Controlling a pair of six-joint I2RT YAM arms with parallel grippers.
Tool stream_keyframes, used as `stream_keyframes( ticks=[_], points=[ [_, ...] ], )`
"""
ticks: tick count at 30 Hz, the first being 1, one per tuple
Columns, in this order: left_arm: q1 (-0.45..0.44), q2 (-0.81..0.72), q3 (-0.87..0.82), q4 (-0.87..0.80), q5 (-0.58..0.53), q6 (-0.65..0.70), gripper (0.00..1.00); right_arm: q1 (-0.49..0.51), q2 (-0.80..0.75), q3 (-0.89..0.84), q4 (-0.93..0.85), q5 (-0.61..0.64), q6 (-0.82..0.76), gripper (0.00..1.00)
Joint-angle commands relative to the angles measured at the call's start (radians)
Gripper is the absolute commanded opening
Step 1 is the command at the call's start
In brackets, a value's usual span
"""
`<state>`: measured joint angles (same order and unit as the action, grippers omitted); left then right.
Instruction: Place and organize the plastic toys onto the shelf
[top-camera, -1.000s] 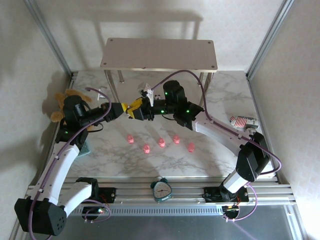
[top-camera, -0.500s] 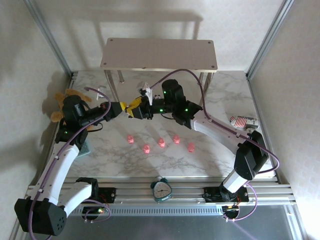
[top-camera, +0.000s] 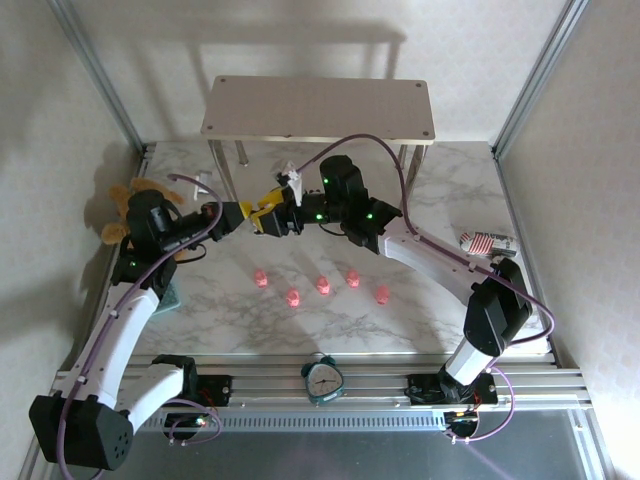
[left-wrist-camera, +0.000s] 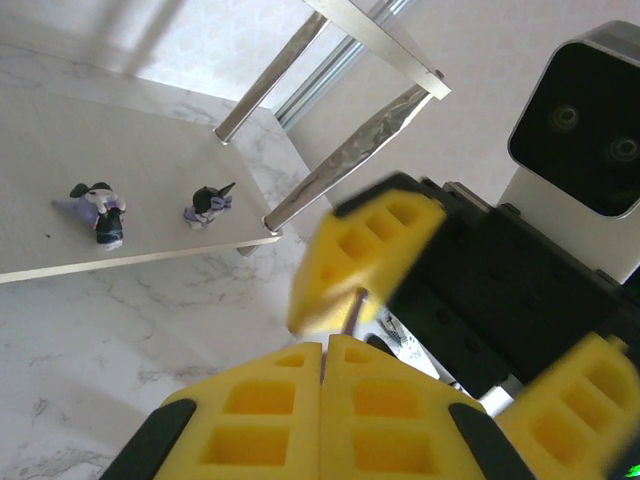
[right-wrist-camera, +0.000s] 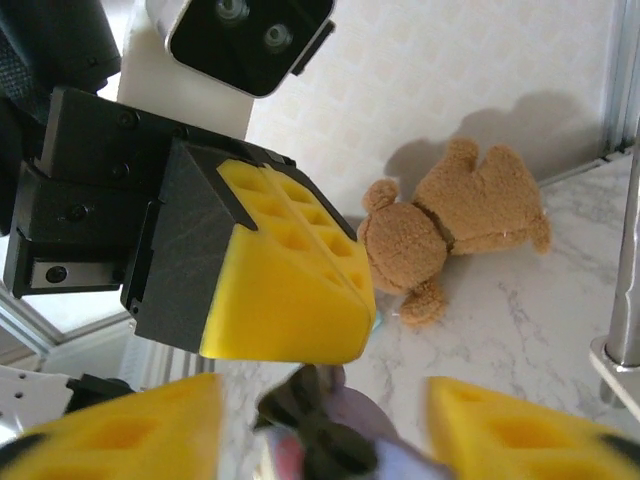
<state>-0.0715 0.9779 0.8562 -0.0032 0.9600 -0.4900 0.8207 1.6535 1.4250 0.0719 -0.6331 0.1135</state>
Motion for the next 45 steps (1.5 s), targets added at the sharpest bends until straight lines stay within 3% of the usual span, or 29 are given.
stream_keyframes(
  ticks=[1, 8, 13, 20, 27, 37, 45],
  points=[
    [-0.005, 0.013, 0.041, 0.026, -0.015, 0.036, 0.0, -0.004, -0.038, -0.006, 0.044, 0.029, -0.008, 0.86],
    [-0.005, 0.05, 0.043, 0.073, -0.036, 0.062, 0.0, -0.028, -0.087, -0.062, 0.087, 0.092, 0.012, 0.91],
    [-0.009, 0.036, 0.015, 0.098, -0.122, 0.191, 0.0, -0.062, -0.214, -0.172, 0.163, 0.212, 0.028, 0.93],
    [-0.016, 0.047, -0.195, 0.458, -0.308, 0.307, 0.0, -0.069, -0.37, -0.256, 0.113, 0.327, -0.035, 0.93],
    [-0.02, 0.273, -0.244, 0.805, -0.26, 0.295, 0.0, -0.098, -0.498, -0.336, 0.089, 0.393, -0.061, 0.93],
    [-0.062, 0.55, -0.141, 0.954, -0.282, 0.491, 0.0, -0.113, -0.553, -0.378, 0.065, 0.458, -0.084, 0.94],
    [-0.062, 0.754, -0.044, 1.073, -0.253, 0.528, 0.0, -0.131, -0.565, -0.388, 0.051, 0.505, -0.098, 0.94]
  ],
)
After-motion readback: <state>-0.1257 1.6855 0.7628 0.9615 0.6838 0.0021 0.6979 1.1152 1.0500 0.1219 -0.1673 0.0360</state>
